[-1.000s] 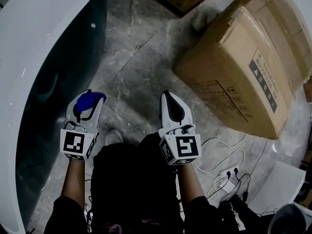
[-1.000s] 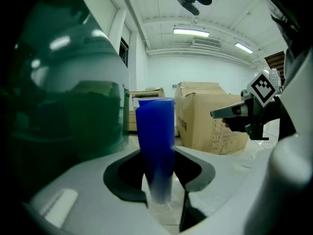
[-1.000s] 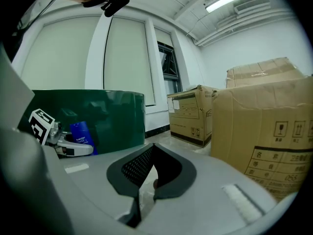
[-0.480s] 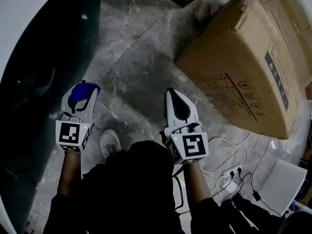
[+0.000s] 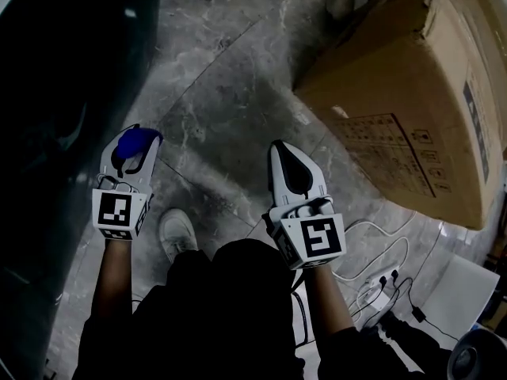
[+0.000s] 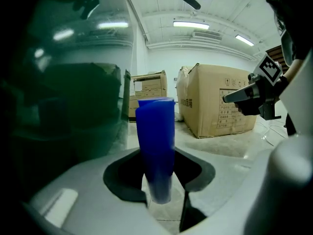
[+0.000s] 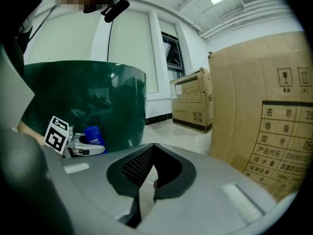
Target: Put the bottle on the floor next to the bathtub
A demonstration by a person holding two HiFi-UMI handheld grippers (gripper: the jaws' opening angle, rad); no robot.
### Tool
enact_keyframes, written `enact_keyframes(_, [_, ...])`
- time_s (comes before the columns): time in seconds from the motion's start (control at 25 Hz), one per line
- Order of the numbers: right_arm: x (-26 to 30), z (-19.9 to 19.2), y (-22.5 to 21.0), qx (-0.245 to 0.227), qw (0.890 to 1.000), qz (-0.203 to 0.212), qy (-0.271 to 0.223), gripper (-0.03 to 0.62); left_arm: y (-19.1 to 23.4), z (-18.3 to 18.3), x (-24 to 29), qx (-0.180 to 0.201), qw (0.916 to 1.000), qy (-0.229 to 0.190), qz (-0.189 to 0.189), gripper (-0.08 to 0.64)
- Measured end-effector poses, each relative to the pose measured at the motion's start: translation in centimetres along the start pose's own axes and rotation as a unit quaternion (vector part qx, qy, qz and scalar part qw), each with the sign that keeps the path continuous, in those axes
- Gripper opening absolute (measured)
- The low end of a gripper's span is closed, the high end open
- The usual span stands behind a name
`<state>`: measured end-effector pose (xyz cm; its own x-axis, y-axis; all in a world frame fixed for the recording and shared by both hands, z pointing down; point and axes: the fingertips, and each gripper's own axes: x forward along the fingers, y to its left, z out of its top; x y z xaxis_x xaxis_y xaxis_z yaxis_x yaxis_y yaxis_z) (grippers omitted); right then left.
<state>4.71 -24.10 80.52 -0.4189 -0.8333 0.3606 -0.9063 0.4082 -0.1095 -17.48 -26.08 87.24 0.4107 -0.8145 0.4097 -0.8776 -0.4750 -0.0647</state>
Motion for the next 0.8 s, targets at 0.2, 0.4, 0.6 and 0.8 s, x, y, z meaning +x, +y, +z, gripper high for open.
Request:
enact_keyframes(0.2, [0.6, -0.8, -0.2, 0.008, 1.000, 0.000, 0.002, 0.023, 0.5, -1.6, 1.6, -0.007, 0.9999, 0.004, 0.007, 0.164])
enact_keyframes(0.4, [0.9, -1.8, -0.6, 0.013, 1.000, 0.000, 0.010, 0.023, 0.6, -2.9, 2.7, 0.000, 0.9999, 0.012, 0.007, 0.164])
enact_keyframes(0.6, [1.4, -3.0, -0.8, 0.018, 1.000, -0.004, 0.021, 0.023, 0.8, -4.7, 3.8, -0.009, 0.9997, 0.019, 0.006, 0.164])
enact_keyframes(0.8, [1.7, -3.7, -0.7, 0.023, 0.999, -0.006, 0.028, 0.025, 0.9, -6.3, 4.5, -0.014, 0.9994, 0.031, 0.005, 0.164])
